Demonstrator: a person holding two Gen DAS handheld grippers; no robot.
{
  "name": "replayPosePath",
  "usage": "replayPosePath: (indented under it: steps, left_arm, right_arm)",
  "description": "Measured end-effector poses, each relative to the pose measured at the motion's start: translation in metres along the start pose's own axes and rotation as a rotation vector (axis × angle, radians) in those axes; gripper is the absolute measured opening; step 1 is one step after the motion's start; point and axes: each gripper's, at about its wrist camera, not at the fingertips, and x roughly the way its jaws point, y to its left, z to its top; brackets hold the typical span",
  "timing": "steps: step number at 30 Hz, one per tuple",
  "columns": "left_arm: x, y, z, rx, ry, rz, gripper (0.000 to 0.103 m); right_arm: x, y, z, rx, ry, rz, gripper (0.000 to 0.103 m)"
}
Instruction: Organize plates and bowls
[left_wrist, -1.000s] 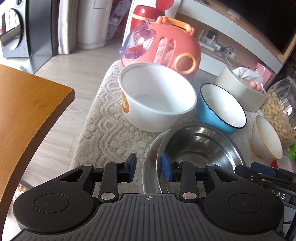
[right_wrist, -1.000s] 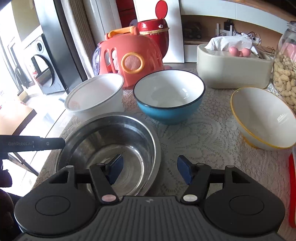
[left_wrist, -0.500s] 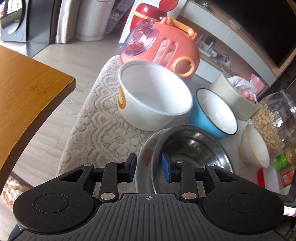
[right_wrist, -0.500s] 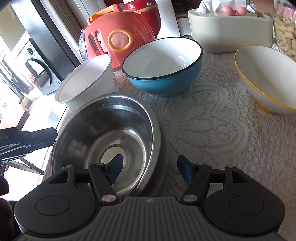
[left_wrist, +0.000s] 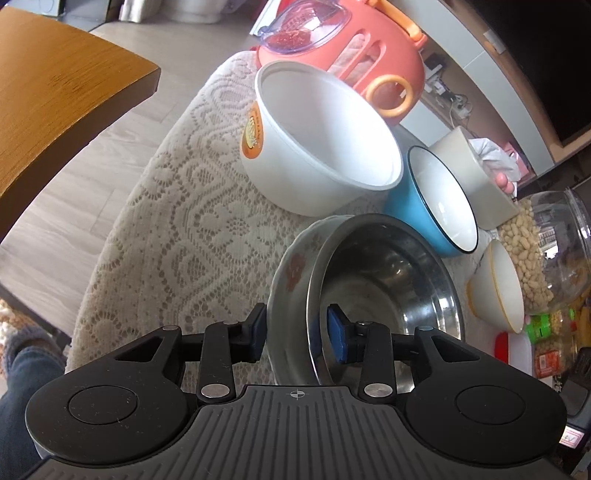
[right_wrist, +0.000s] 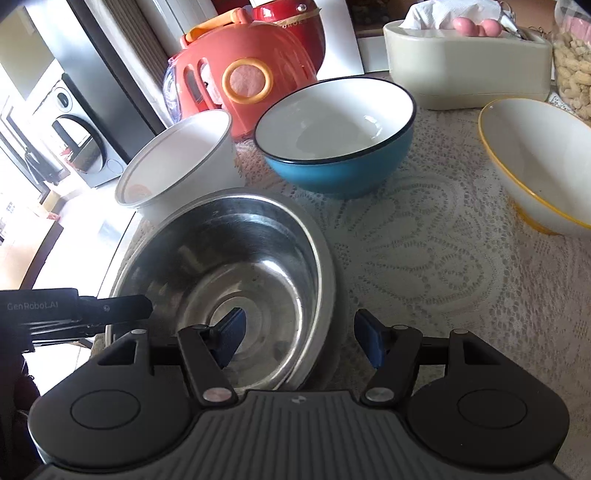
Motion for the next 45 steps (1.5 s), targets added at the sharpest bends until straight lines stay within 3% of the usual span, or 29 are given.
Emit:
replayPosePath:
  steps: [4, 7, 13, 16, 18, 22, 26, 30, 33, 37, 42, 45]
  left_arm:
    - [-0.005, 0.001, 0.001, -0.008, -0.025, 0.017, 0.039]
    - [-0.009, 0.004, 0.003, -0.017, -0.054, 0.067, 0.041]
    - [-0.011, 0.002, 0.002, -0.002, -0.076, 0.083, 0.041]
    - [-0.019, -0.007, -0.001, 0.043, -0.145, 0.109, 0.041]
    - [-0.029, -0.015, -0.002, 0.086, -0.212, 0.106, 0.037]
    - [-0.044, -0.042, -0.005, 0.166, -0.314, 0.106, 0.037]
    - [-0.031, -0.087, -0.011, 0.256, -0.230, -0.056, 0.037]
    - [0.006, -0.141, -0.029, 0.351, -0.066, -0.190, 0.037]
    - [0.034, -0.173, -0.044, 0.405, 0.029, -0.196, 0.037]
    - [0.060, -0.193, -0.055, 0.434, 0.091, -0.169, 0.037]
    - [0.064, -0.201, -0.052, 0.404, 0.096, -0.144, 0.037]
    - [0.063, -0.201, -0.048, 0.379, 0.082, -0.142, 0.037]
  right_arm:
    - [0.000, 0.011, -0.003, 0.006, -0.001, -0.043, 0.072]
    - [-0.005, 0.017, -0.008, 0.005, 0.012, 0.001, 0.073]
    - [-0.001, 0.019, -0.019, -0.040, 0.026, 0.048, 0.074]
    - [-0.004, 0.013, -0.017, -0.030, 0.027, 0.083, 0.073]
    - [-0.014, 0.007, -0.018, -0.029, -0.001, 0.089, 0.073]
    - [-0.053, -0.013, -0.019, -0.064, -0.145, 0.025, 0.074]
    - [-0.075, -0.048, -0.024, -0.079, -0.204, -0.124, 0.076]
    - [-0.070, -0.097, -0.032, -0.002, -0.131, -0.217, 0.076]
    - [-0.069, -0.124, -0.040, 0.050, -0.074, -0.233, 0.076]
    - [-0.068, -0.143, -0.050, 0.083, -0.029, -0.224, 0.078]
    - [-0.070, -0.146, -0.059, 0.083, -0.032, -0.147, 0.101]
    - [-0.071, -0.137, -0.065, 0.055, -0.041, -0.155, 0.103]
